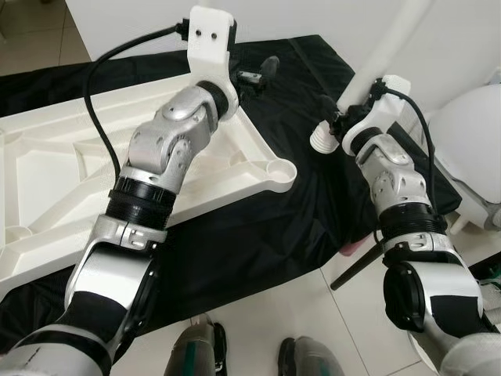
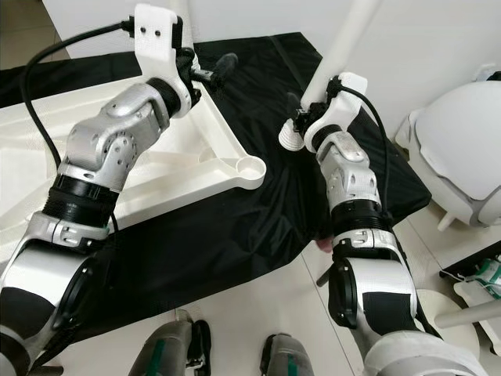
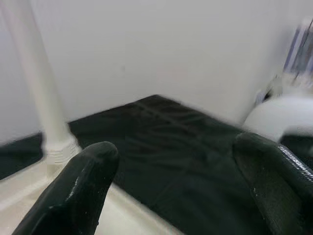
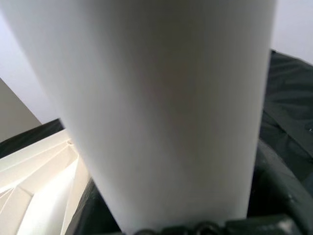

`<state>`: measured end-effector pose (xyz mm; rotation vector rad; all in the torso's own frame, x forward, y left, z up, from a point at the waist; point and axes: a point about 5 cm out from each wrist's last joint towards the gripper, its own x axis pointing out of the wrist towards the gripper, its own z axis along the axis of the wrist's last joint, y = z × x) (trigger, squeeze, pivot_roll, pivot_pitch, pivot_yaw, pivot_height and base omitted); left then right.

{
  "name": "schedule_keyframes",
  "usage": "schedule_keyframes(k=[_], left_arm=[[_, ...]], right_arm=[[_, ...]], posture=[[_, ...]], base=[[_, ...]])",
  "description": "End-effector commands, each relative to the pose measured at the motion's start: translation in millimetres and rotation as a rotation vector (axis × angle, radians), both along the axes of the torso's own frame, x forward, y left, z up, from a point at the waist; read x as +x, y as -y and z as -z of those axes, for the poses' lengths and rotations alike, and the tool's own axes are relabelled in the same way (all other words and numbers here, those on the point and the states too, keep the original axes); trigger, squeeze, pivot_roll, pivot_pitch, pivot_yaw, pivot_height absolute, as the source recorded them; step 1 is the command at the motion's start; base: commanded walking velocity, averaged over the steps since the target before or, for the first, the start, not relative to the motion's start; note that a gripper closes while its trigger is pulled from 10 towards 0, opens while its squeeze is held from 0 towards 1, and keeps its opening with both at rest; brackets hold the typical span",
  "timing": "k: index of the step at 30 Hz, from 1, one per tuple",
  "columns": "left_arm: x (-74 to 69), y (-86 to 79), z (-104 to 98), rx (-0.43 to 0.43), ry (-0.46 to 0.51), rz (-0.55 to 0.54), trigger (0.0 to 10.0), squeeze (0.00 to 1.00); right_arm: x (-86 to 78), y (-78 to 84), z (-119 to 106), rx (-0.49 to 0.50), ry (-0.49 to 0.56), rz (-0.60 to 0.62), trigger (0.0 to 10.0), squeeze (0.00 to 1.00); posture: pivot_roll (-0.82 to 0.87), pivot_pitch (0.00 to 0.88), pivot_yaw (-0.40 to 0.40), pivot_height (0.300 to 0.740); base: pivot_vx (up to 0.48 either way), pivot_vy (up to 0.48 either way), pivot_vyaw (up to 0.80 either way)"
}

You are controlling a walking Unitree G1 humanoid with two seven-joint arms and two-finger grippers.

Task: Building children table

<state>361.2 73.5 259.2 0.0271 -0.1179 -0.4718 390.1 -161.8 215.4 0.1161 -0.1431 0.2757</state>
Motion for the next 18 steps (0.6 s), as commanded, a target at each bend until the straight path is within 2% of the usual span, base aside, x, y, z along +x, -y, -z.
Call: schedule_keyframes(k=[1,3,5,8,13,14,18], left_arm=[[-1.1,0.2,8,0.052,0.002,-0.014,10.0,0.00],[-2.7,-1.5,14,0.076,0.002,-0.021,10.0,0.00],[-7.4,-5.5,31,0.117,-0.011,-0.034,10.0,0.00],[-9.4,-14.1,42,0.101,-0.038,-0.083,10.0,0.00],[-9.2,-22.6,49,0.078,-0.050,-0.139,10.0,0.00],[-9.8,-28.3,50,0.059,-0.038,-0.169,10.0,0.00],[-10.0,-32.4,49,0.054,-0.020,-0.199,10.0,0.00]], right_arm=[[-0.9,-2.1,-3,-0.009,0.025,-0.006,10.0,0.00],[-1.0,-3.5,-4,-0.009,0.028,-0.010,10.0,0.00],[-2.3,-8.3,-4,-0.036,0.048,-0.014,10.0,0.00],[-6.3,-13.4,-3,-0.043,0.093,-0.008,10.0,0.00],[-10.8,-16.9,0,-0.016,0.116,0.006,10.0,0.00],[-15.1,-20.8,5,0.008,0.126,0.028,10.0,0.00],[-18.4,-24.9,8,0.014,0.130,0.046,10.0,0.00]], posture=[[-0.01,0.000,-0.006,0.740],[-0.01,0.000,-0.008,0.740],[-0.01,0.000,-0.013,0.740],[0.00,0.000,-0.021,0.740],[-0.01,0.000,-0.031,0.740],[-0.01,0.008,-0.033,0.740],[-0.01,0.013,-0.031,0.740]], base=[[0.000,0.000,0.00],[0.000,0.000,0.00],[0.000,0.000,0.00],[0.000,0.000,0.00],[0.000,0.000,0.00],[0.000,0.000,0.00],[0.000,0.000,0.00]])
